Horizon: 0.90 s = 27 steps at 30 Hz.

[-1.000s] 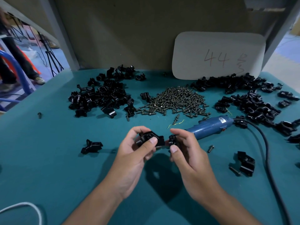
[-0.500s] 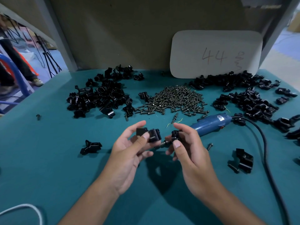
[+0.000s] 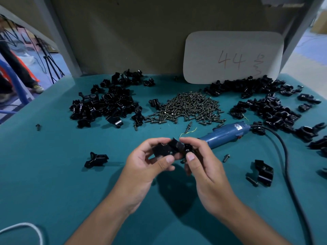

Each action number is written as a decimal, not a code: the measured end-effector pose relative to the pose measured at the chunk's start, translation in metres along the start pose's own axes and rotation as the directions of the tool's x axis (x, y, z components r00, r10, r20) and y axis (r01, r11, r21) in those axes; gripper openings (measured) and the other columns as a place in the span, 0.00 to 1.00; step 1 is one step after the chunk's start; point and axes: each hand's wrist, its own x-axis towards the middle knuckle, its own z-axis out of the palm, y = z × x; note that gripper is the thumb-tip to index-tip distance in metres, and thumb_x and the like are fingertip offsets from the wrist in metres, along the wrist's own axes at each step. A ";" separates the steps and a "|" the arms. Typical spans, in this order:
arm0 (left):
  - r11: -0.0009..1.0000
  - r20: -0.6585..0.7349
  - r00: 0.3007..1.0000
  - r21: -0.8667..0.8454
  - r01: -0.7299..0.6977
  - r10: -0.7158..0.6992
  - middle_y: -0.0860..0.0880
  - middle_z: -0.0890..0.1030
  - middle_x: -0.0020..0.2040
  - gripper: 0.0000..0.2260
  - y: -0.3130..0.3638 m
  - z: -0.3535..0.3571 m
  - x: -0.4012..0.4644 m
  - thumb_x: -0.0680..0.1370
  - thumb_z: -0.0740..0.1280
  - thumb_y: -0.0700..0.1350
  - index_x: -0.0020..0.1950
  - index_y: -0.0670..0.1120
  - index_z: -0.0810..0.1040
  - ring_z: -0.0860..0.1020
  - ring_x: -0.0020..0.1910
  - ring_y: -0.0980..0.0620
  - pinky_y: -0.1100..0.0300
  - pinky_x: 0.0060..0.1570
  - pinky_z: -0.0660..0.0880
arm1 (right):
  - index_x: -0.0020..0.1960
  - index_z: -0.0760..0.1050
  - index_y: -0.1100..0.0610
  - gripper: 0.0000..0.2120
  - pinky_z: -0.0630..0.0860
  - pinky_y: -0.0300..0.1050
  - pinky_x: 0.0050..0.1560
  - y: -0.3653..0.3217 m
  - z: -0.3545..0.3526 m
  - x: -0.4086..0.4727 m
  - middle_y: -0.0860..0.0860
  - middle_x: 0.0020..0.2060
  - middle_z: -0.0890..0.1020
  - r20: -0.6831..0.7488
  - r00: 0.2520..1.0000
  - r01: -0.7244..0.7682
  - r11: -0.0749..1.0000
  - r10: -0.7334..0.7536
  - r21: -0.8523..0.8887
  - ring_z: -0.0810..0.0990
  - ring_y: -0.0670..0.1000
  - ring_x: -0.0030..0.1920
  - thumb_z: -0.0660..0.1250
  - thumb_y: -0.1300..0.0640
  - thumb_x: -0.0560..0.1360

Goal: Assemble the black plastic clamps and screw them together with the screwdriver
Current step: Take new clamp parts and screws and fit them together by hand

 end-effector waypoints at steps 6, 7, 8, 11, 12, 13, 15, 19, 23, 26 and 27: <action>0.996 -0.061 0.997 0.080 0.047 -0.042 0.48 0.77 0.33 0.13 0.003 -0.001 -0.003 0.72 0.69 0.59 0.39 0.49 0.78 0.76 0.32 0.51 0.63 0.32 0.72 | 0.65 0.73 0.36 0.15 0.72 0.43 0.50 -0.002 -0.001 -0.001 0.42 0.50 0.80 0.019 1.000 -0.018 1.000 0.018 0.023 0.78 0.46 0.47 0.56 0.43 0.80; 0.990 -0.058 0.997 0.134 0.054 -0.046 0.49 0.74 0.30 0.17 0.001 0.000 -0.003 0.74 0.66 0.62 0.38 0.49 0.76 0.73 0.29 0.51 0.63 0.30 0.70 | 0.65 0.72 0.37 0.14 0.71 0.43 0.51 -0.003 -0.002 -0.002 0.41 0.50 0.79 0.049 0.999 -0.017 1.000 0.017 0.011 0.78 0.46 0.48 0.57 0.43 0.80; 0.978 -0.058 0.997 0.203 0.052 -0.041 0.49 0.71 0.27 0.19 -0.001 0.000 -0.004 0.76 0.64 0.64 0.38 0.49 0.74 0.70 0.27 0.52 0.64 0.29 0.68 | 0.65 0.71 0.37 0.14 0.70 0.41 0.51 -0.004 -0.002 -0.003 0.40 0.50 0.79 0.085 0.996 -0.017 1.000 0.017 0.000 0.78 0.46 0.49 0.58 0.42 0.80; 0.938 -0.052 0.998 0.344 0.040 -0.024 0.51 0.67 0.26 0.24 -0.006 0.001 -0.004 0.78 0.60 0.67 0.37 0.47 0.73 0.67 0.26 0.53 0.63 0.28 0.67 | 0.66 0.69 0.37 0.19 0.70 0.35 0.51 -0.006 -0.004 -0.004 0.38 0.50 0.76 0.160 0.987 -0.023 0.999 0.029 -0.037 0.77 0.47 0.51 0.65 0.39 0.76; 0.933 -0.052 0.998 0.357 0.045 -0.028 0.52 0.68 0.27 0.24 -0.007 0.001 -0.004 0.78 0.59 0.66 0.38 0.46 0.73 0.67 0.27 0.54 0.63 0.28 0.67 | 0.66 0.69 0.36 0.21 0.71 0.34 0.50 -0.007 -0.004 -0.004 0.38 0.50 0.76 0.157 0.987 -0.028 0.998 0.036 -0.054 0.77 0.47 0.51 0.67 0.37 0.75; 0.927 -0.051 0.998 0.371 0.046 -0.029 0.52 0.69 0.27 0.24 -0.008 0.001 -0.004 0.78 0.58 0.67 0.38 0.47 0.74 0.68 0.27 0.54 0.63 0.29 0.68 | 0.65 0.68 0.35 0.21 0.71 0.34 0.49 -0.007 -0.003 -0.003 0.38 0.50 0.76 0.150 0.988 -0.029 0.998 0.038 -0.062 0.77 0.46 0.50 0.68 0.37 0.74; 0.926 -0.040 0.999 0.374 0.042 -0.029 0.52 0.72 0.28 0.24 -0.010 -0.001 -0.004 0.77 0.57 0.69 0.37 0.51 0.75 0.70 0.29 0.54 0.63 0.31 0.70 | 0.64 0.69 0.35 0.18 0.74 0.40 0.48 -0.009 -0.003 -0.002 0.39 0.49 0.78 0.144 0.989 -0.023 0.999 0.028 -0.037 0.78 0.48 0.46 0.67 0.37 0.75; 0.920 0.054 0.999 0.392 -0.027 0.006 0.54 0.75 0.34 0.22 -0.015 -0.003 -0.007 0.79 0.55 0.66 0.40 0.49 0.74 0.72 0.35 0.54 0.57 0.39 0.69 | 0.63 0.71 0.37 0.15 0.73 0.40 0.52 -0.007 -0.003 -0.002 0.42 0.51 0.80 0.127 0.992 -0.006 1.000 0.005 0.007 0.80 0.50 0.51 0.64 0.40 0.77; 0.916 0.065 0.998 0.398 -0.041 0.017 0.55 0.76 0.35 0.16 -0.017 -0.002 -0.007 0.78 0.55 0.63 0.47 0.54 0.76 0.73 0.37 0.54 0.55 0.41 0.69 | 0.63 0.72 0.38 0.13 0.73 0.39 0.53 -0.004 -0.002 -0.001 0.41 0.52 0.81 0.105 0.995 -0.006 1.000 0.003 0.027 0.80 0.49 0.53 0.61 0.42 0.79; 0.928 0.056 0.998 0.372 -0.025 0.004 0.55 0.72 0.31 0.16 -0.018 -0.005 -0.004 0.77 0.55 0.62 0.58 0.58 0.74 0.68 0.34 0.53 0.56 0.40 0.65 | 0.64 0.74 0.38 0.16 0.72 0.45 0.49 -0.001 -0.001 0.000 0.43 0.47 0.79 0.074 0.997 -0.012 0.990 0.002 0.137 0.75 0.46 0.45 0.55 0.44 0.80; 0.930 0.063 0.998 0.366 -0.035 0.012 0.56 0.71 0.31 0.16 -0.017 -0.006 -0.004 0.77 0.55 0.62 0.59 0.58 0.74 0.67 0.33 0.54 0.58 0.40 0.65 | 0.65 0.74 0.37 0.17 0.72 0.46 0.47 0.000 -0.002 0.000 0.45 0.47 0.79 0.060 0.998 -0.014 0.987 0.004 0.159 0.74 0.46 0.43 0.54 0.44 0.80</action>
